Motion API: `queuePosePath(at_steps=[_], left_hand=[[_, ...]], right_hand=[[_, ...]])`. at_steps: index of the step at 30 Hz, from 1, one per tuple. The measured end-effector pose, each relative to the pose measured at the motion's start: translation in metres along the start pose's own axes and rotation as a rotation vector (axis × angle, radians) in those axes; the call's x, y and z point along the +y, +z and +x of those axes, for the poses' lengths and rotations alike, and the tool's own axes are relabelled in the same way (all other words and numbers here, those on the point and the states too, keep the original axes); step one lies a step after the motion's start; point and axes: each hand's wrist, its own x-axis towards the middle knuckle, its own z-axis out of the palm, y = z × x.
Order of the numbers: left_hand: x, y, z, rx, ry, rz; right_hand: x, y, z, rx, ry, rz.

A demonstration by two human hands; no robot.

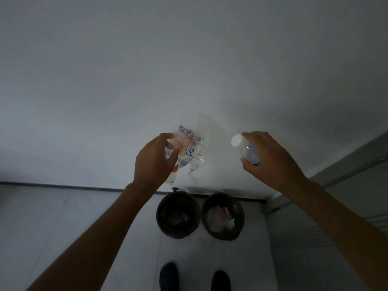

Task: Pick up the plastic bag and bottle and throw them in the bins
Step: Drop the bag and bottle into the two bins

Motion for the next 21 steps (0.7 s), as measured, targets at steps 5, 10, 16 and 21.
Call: queuePosePath(at_steps=[5,10,16,21], left_hand=[[-0.014,0.032,-0.01,-0.039,-0.033,0.007],[-0.047,0.068,-0.023,-0.086,-0.062,0.008],[-0.112,0.127,-0.059,-0.148,-0.138,0.063],[-0.172,0.197,-0.09,-0.175,-0.175,0.127]], right_hand=[[0.022,0.028,-0.002,-0.044,0.0,0.026],[0.041,0.078,-0.013,-0.091,0.028,0.084],[0.072,0.164,-0.041,-0.156,0.108,0.131],[0.107,0.247,-0.069,-0.185,0.132,0.185]])
